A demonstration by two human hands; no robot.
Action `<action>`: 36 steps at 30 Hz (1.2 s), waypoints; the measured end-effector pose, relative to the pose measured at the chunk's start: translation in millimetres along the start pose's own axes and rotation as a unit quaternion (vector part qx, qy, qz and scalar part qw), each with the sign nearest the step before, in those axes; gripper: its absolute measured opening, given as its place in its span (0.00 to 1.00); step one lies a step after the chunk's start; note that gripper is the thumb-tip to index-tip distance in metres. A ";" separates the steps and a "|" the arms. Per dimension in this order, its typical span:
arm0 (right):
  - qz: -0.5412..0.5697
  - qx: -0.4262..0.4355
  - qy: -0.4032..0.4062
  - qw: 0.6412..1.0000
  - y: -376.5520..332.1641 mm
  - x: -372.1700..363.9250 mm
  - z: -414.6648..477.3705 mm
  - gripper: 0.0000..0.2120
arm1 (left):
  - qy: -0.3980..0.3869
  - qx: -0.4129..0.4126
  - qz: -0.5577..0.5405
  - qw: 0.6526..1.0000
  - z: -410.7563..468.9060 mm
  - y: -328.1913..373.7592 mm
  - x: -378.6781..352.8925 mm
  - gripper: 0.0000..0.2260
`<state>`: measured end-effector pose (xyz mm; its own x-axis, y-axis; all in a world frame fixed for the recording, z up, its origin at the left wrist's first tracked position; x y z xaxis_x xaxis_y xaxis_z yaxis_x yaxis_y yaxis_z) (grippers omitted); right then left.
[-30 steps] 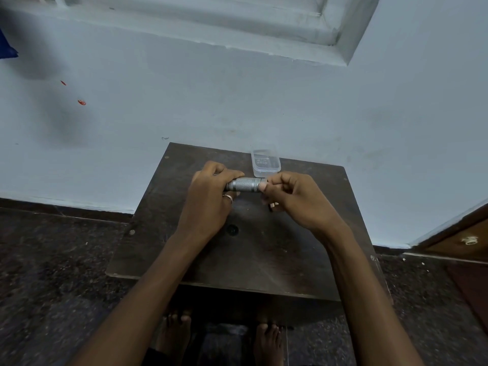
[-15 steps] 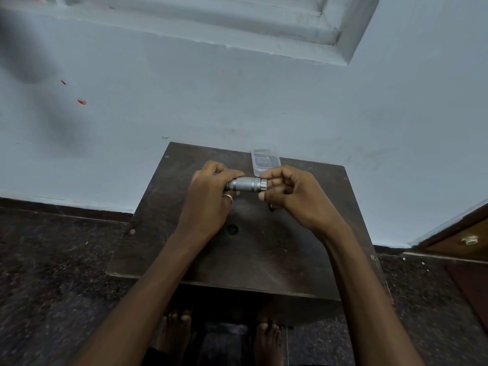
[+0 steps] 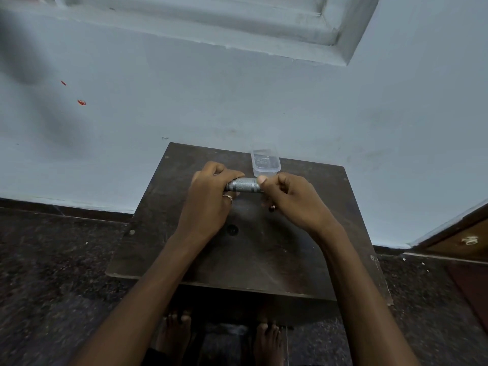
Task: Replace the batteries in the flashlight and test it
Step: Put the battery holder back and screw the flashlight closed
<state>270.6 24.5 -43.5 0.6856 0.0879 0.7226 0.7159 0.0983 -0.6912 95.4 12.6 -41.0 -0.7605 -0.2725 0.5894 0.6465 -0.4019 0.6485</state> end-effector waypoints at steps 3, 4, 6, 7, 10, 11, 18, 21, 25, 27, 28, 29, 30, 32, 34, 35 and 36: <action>0.089 0.014 -0.018 0.996 1.3 3.4 0.0 0.13 | 0.001 -0.002 0.000 1.000 0.3 -0.2 0.2 0.22; 0.107 0.017 -0.022 0.994 2.3 4.2 0.5 0.16 | 0.001 -0.002 0.001 1.000 0.3 -0.8 0.2 0.22; 0.110 0.023 -0.017 0.994 2.6 5.8 1.4 0.15 | 0.002 -0.002 0.003 1.000 0.4 -1.5 0.3 0.21; 0.105 0.023 -0.013 0.994 3.0 6.0 1.5 0.14 | 0.002 -0.003 0.003 1.000 0.2 -1.6 0.1 0.21; 0.084 0.026 -0.011 0.996 2.6 4.2 1.5 0.08 | 0.002 -0.004 0.003 1.000 0.2 -0.7 0.0 0.22; 0.070 0.029 -0.010 0.997 1.7 4.2 0.8 0.04 | 0.003 -0.005 0.003 1.000 0.3 -0.4 0.4 0.22; -0.019 -0.003 -0.017 1.000 2.2 -4.1 0.4 0.26 | 0.000 -0.010 0.011 1.000 -0.4 1.0 -1.0 0.22; 0.023 0.004 -0.004 1.000 4.5 1.0 0.7 0.19 | 0.002 -0.010 0.011 1.000 0.0 -0.2 -1.1 0.22; 0.116 0.019 -0.046 0.992 6.5 3.9 0.2 0.13 | 0.004 -0.010 0.008 1.000 0.1 0.4 -0.1 0.21; 0.114 0.025 -0.041 0.992 7.8 4.3 1.5 0.14 | 0.004 -0.011 0.008 1.000 0.2 0.9 0.1 0.21; 0.109 0.027 -0.037 0.993 7.9 4.3 1.7 0.12 | 0.004 -0.011 0.007 1.000 0.3 1.1 0.1 0.21; 0.107 0.027 -0.036 0.993 9.1 3.0 2.4 0.09 | 0.004 -0.009 0.006 1.000 0.4 0.8 0.2 0.21; 0.094 0.027 -0.034 0.995 8.8 2.4 2.3 0.06 | 0.003 -0.006 0.006 1.000 0.6 0.2 0.2 0.21; 0.060 0.034 -0.028 0.997 6.8 1.3 1.2 0.08 | 0.004 -0.005 0.007 1.000 0.7 -0.2 0.6 0.20; 0.028 0.025 -0.028 0.999 3.8 -0.8 0.1 0.18 | 0.002 -0.008 0.007 1.000 0.5 0.4 -0.1 0.20; 0.016 0.014 -0.027 0.999 2.5 -1.6 -0.5 0.22 | 0.001 -0.009 0.006 1.000 0.5 0.7 -0.4 0.20; 0.005 0.006 -0.027 1.000 1.9 -2.3 -0.9 0.24 | 0.001 -0.009 0.006 1.000 0.6 0.9 -0.2 0.20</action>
<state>270.5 23.6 -46.4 0.6847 0.1418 0.7149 0.7069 0.1097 -0.6988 96.2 12.8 -40.3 -0.7534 -0.2792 0.5954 0.6538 -0.4146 0.6329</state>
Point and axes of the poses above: each hand's wrist, its own z-axis towards the middle knuckle, its own x-axis out of the back of the hand, y = z × x, the point moved 7 cm from there along z, towards the middle knuckle, and after that the axes turned 9 degrees about -z, right-handed, at the moved point
